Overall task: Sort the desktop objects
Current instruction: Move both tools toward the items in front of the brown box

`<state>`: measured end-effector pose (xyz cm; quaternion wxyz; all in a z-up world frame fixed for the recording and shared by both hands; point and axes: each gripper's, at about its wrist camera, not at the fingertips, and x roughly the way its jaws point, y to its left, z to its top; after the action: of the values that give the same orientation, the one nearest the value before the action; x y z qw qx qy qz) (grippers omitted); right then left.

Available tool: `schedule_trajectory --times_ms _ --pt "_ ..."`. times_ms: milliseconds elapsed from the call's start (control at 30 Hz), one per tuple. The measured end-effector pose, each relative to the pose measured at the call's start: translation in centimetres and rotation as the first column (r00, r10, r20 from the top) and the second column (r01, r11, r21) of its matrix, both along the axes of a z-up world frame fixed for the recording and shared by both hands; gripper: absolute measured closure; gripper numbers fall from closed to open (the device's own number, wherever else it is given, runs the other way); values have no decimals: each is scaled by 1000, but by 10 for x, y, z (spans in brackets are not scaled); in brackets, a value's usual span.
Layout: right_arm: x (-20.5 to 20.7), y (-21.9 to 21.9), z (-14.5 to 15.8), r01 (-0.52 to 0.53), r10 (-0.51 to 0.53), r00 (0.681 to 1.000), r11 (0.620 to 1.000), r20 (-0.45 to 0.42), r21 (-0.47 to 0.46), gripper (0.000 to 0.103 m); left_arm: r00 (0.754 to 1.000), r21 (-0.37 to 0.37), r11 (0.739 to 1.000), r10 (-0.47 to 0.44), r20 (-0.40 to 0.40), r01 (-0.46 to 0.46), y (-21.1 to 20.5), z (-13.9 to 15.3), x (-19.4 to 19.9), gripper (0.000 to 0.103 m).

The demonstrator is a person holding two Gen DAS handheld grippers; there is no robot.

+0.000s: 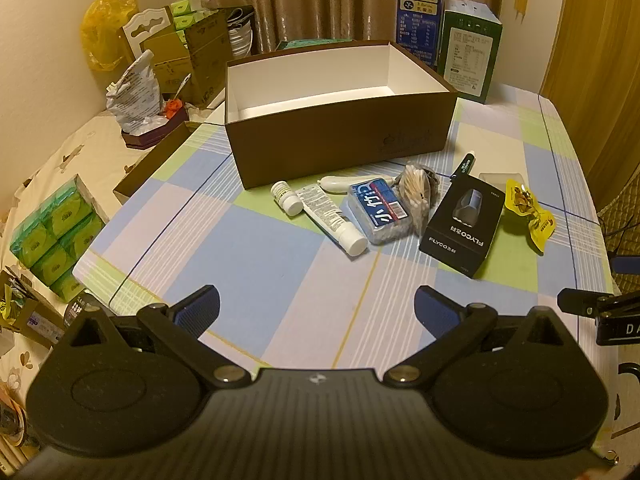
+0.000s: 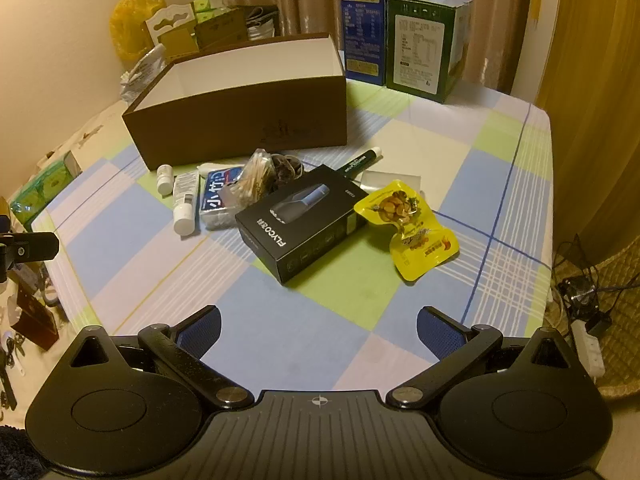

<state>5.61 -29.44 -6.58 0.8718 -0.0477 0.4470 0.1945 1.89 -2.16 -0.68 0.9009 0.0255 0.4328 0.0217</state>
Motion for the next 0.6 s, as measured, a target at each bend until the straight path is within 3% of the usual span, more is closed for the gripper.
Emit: schedule_trajectory --times_ms 600 --pt "8 -1 -5 16 -16 1000 1000 -12 6 2 1000 6 1000 -13 -15 14 -7 -3 15 1"
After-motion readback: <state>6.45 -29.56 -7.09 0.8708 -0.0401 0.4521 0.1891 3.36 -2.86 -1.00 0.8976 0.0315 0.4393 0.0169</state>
